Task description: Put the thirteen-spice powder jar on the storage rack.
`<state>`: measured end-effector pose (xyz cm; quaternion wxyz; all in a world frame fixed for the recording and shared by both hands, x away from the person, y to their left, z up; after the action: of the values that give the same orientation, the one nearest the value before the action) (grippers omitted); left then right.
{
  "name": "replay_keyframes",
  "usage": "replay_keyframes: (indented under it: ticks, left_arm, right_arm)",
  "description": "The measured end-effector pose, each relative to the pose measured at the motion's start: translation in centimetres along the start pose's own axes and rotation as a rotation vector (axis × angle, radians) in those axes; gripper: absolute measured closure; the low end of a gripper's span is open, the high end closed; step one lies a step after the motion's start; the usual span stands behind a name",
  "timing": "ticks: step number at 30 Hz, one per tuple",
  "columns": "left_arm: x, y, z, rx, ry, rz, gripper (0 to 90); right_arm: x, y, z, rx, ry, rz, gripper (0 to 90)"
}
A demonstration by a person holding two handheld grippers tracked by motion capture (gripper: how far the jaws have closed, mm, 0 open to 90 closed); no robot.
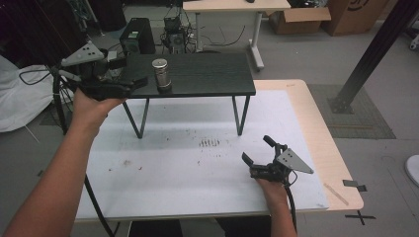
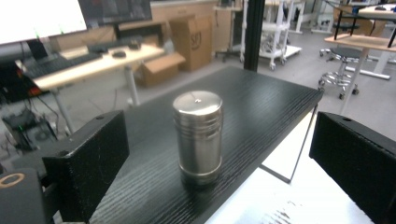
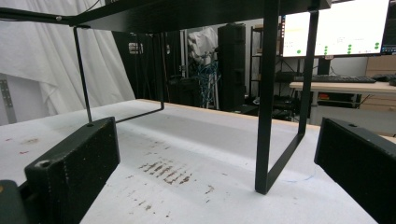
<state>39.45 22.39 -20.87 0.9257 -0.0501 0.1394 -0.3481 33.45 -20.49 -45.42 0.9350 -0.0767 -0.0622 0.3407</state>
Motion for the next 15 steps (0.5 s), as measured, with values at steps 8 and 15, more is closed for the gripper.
replay_keyframes:
  ticks: [8,15]
  left_arm:
    - [-1.1,-0.4,-1.3,-0.020,-0.058,-0.044,0.2]
    - [-1.7,-0.7,-3.1,-0.012,-0.073,-0.061,0.3]
  right_arm:
    - [0.0,0.0,0.0,0.002,-0.001,0.001,0.0]
    - [0.0,0.0,0.0,0.003,-0.005,0.001,0.0]
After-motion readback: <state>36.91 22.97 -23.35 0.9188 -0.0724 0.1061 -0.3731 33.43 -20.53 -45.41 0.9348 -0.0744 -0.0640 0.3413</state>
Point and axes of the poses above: each handheld gripper's, and its own axes: x roughly forward along the jaws, z roughly out of its top, y roughly to its left, the point moved 3 cm from there along x, roughly forward along the jaws, and after that the axes turned 13 degrees about -x, right-handed, at the moved point
